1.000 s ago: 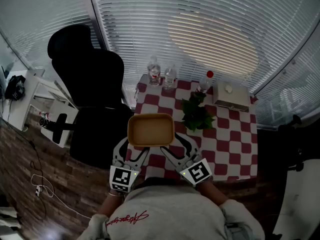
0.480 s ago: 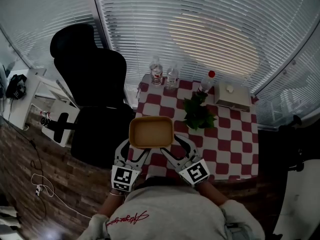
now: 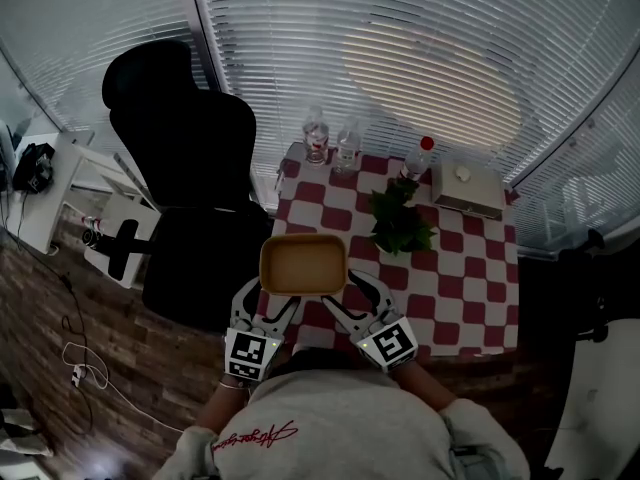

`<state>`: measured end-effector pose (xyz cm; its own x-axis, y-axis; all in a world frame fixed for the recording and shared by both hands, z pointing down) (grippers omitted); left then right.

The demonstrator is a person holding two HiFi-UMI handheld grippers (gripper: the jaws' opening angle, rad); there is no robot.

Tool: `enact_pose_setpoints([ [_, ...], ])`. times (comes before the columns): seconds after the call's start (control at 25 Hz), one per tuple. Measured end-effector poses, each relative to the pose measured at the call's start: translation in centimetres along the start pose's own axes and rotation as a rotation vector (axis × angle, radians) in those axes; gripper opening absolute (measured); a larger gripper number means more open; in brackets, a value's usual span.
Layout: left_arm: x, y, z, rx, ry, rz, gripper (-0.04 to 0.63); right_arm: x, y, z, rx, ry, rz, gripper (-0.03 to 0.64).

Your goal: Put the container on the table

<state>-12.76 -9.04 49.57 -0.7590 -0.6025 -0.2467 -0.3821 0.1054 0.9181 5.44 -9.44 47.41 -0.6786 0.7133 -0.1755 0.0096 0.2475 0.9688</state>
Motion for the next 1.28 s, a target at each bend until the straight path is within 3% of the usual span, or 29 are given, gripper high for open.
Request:
enact_pose_setpoints([
  [1.28,-1.4,3.3,-1.2,0.12,0.02,0.005,0.307,-0.9,4.2,-0.6,0.106,-0.004,-0.089,0.253],
])
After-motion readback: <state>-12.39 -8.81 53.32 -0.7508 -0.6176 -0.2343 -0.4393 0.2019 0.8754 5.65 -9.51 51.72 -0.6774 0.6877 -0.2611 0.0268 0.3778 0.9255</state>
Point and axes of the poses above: the fingertips, and each gripper's own axes: z backward along the fingers, x to its left, y out of its underside, the point moved 7 cm from there along z, backward along the fingers, and after that the axes turned 13 degrees about -z, right-handed, at the moved point
